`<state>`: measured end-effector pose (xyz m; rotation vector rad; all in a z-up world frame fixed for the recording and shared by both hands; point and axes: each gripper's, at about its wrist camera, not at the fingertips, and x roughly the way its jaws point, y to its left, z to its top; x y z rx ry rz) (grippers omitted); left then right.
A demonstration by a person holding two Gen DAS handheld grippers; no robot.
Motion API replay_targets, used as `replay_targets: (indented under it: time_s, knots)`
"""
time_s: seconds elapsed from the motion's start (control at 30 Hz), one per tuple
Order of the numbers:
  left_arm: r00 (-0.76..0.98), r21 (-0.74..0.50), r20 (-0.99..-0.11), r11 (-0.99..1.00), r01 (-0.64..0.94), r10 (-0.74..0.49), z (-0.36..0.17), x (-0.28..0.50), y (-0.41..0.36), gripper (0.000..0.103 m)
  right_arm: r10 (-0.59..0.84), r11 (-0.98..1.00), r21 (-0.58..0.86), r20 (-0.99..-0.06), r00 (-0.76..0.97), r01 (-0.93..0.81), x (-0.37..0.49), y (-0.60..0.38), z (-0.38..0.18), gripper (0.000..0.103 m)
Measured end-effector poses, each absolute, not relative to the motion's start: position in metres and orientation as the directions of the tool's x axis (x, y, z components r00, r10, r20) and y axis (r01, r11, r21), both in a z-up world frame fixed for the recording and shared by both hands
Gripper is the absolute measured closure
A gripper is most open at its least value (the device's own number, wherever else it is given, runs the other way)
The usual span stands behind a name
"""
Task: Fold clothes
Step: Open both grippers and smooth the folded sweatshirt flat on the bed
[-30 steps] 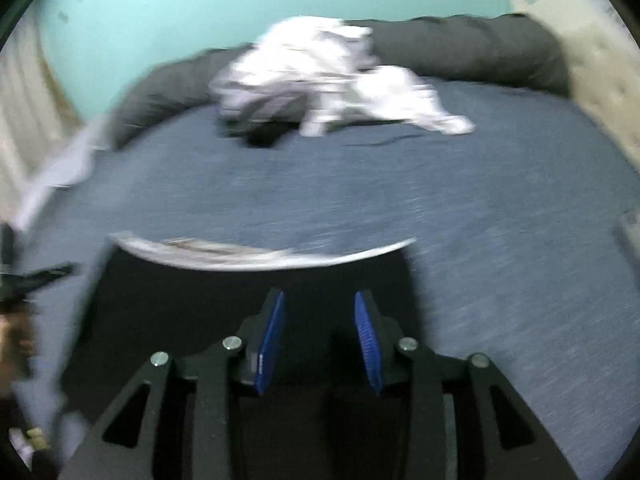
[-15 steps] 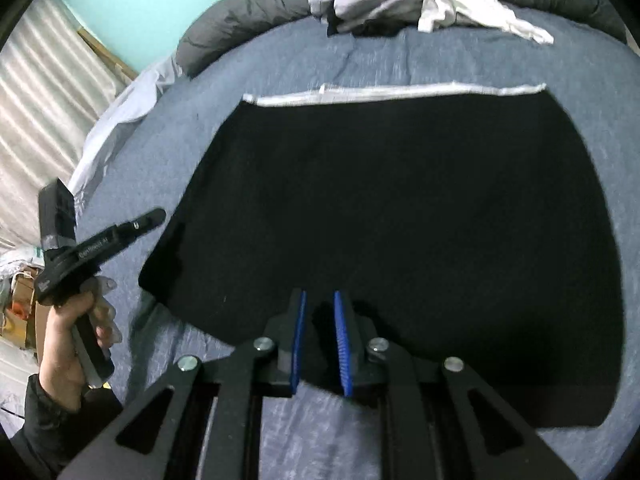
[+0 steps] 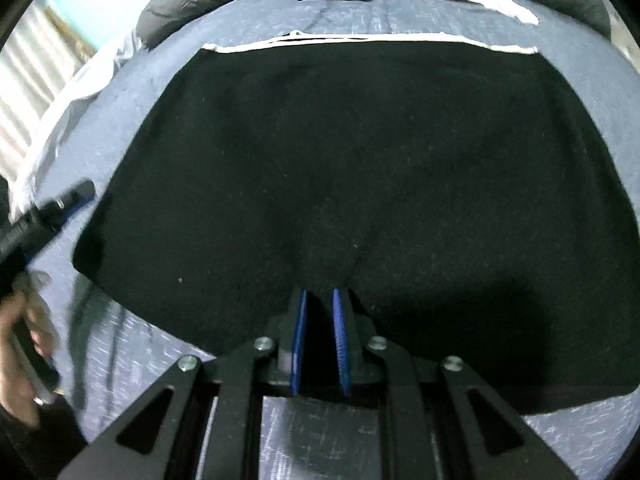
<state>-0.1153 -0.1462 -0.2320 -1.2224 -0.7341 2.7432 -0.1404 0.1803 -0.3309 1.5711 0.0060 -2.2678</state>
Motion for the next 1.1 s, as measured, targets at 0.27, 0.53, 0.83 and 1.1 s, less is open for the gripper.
replay_targets:
  time_s: [0.27,0.53,0.83,1.1]
  knots:
    - [-0.689,-0.476,-0.680,-0.866,0.153,0.252,-0.237,-0.117,-0.156,0.078,-0.325,-0.930,0.247,-0.897,-0.298,0.271,-0.129,0.183,-0.310,0.095]
    - [-0.696,-0.487,-0.670,-0.861,0.150,0.258,-0.236,-0.114,-0.161,0.078,-0.305,-0.935,0.234,-0.914,-0.266,0.268,-0.124,0.184,-0.328,0.099]
    - [-0.701,-0.506,-0.661,-0.849,0.154,0.267,-0.237,-0.113,-0.166,0.078,-0.287,-0.934,0.211,-0.923,-0.256,0.288,-0.132,0.179,-0.318,0.099]
    - [-0.701,-0.515,-0.659,-0.843,0.157,0.272,-0.239,-0.112,-0.169,0.078,-0.292,-0.936,0.222,-0.923,-0.250,0.274,-0.144,0.174,-0.320,0.099]
